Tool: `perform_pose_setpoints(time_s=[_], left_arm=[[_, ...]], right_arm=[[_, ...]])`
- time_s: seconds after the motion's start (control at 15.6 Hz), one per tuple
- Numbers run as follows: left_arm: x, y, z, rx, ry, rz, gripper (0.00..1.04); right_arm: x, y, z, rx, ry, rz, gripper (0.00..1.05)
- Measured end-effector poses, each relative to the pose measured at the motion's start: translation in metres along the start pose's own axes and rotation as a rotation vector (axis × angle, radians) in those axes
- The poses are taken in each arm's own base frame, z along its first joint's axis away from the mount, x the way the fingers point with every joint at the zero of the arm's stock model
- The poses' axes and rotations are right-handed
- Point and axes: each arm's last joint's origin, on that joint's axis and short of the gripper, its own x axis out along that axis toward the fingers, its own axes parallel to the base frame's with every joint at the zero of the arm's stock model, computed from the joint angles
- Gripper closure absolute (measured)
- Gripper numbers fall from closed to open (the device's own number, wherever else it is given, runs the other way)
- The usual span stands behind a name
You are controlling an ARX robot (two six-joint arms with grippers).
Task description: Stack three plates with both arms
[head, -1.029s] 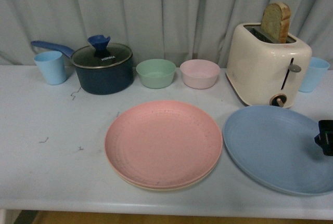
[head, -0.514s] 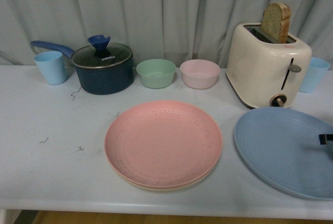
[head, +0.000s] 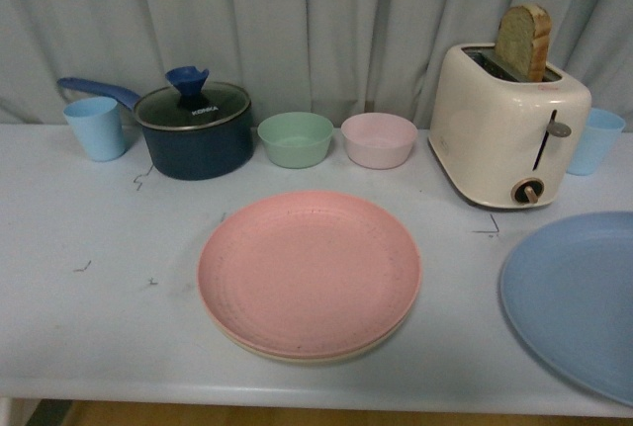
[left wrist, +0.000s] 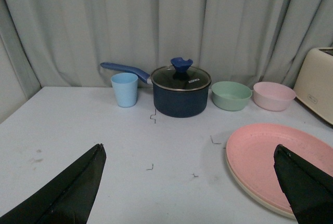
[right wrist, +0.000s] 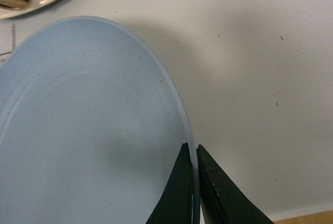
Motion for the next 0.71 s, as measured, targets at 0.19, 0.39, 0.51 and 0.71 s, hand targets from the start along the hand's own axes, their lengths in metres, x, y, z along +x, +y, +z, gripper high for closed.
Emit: perform_pose_setpoints(time_s=[0.19,0.39,0.51,0.71], left_arm=[[0.000,0.000,0.000,0.000,0.000,0.000,0.07],[0.000,0.000,0.000,0.000,0.000,0.000,0.07],[0.000,0.000,0.000,0.000,0.000,0.000,0.07],[0.000,0.000,0.000,0.000,0.000,0.000,0.07]], right_arm=[[-0.023,0.017,0.009,-0.024,-0.049,0.081,1.02],[-0.037,0.048,0.022,-0.063,-0.112,0.159,1.02],[-0.036,0.077,0.025,-0.082,-0.124,0.232,1.02],[-0.018,0.122,0.028,-0.092,-0.113,0.303,1.02]])
